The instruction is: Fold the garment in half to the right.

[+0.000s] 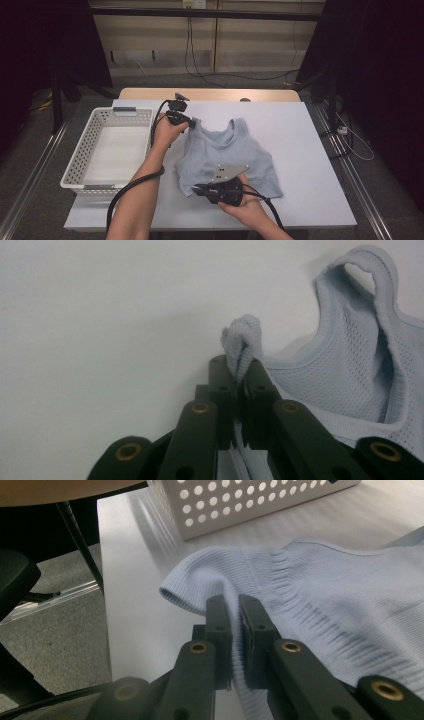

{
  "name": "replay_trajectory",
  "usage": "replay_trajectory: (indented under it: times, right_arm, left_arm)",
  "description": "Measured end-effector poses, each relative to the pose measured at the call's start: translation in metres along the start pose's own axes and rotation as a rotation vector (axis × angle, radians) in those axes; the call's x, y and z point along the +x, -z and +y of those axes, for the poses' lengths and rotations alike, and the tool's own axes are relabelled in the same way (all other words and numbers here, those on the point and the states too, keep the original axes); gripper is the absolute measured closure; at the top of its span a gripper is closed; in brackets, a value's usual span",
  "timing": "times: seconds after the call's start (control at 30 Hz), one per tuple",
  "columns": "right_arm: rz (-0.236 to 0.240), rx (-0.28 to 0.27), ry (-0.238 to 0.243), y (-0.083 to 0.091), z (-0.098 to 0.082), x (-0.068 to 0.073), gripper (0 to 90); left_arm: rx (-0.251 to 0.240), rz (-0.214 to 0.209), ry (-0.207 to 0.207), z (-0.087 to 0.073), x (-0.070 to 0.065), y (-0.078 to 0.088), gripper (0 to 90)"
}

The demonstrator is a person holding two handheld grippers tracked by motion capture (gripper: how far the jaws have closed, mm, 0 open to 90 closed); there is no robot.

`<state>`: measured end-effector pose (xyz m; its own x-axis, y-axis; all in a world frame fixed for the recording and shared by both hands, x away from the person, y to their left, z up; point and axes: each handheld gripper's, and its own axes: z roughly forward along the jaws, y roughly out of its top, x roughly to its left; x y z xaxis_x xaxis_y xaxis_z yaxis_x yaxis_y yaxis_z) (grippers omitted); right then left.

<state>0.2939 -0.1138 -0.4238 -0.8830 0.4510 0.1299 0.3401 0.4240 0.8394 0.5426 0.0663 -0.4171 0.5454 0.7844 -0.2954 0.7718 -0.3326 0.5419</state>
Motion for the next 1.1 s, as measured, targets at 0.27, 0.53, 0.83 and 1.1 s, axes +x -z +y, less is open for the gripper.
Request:
replay_trajectory:
  times: [0.27,0.53,0.83,1.1]
  right_arm:
    - [0.010,-0.013,0.003,-0.002,0.003,0.003,85.0]
    - [0.022,-0.013,0.018,-0.008,0.005,0.006,84.9]
    - [0.034,-0.010,0.022,-0.012,0.007,0.009,84.9]
    - [0.035,-0.001,0.032,-0.017,0.008,0.011,84.9]
  left_arm:
    - [0.011,0.009,0.003,0.002,0.003,0.011,85.7]
    - [0.016,0.029,0.006,0.001,0.007,0.019,85.8]
    - [0.018,0.038,0.009,-0.001,0.011,0.025,85.7]
    - [0.019,0.045,0.018,-0.003,0.013,0.029,85.8]
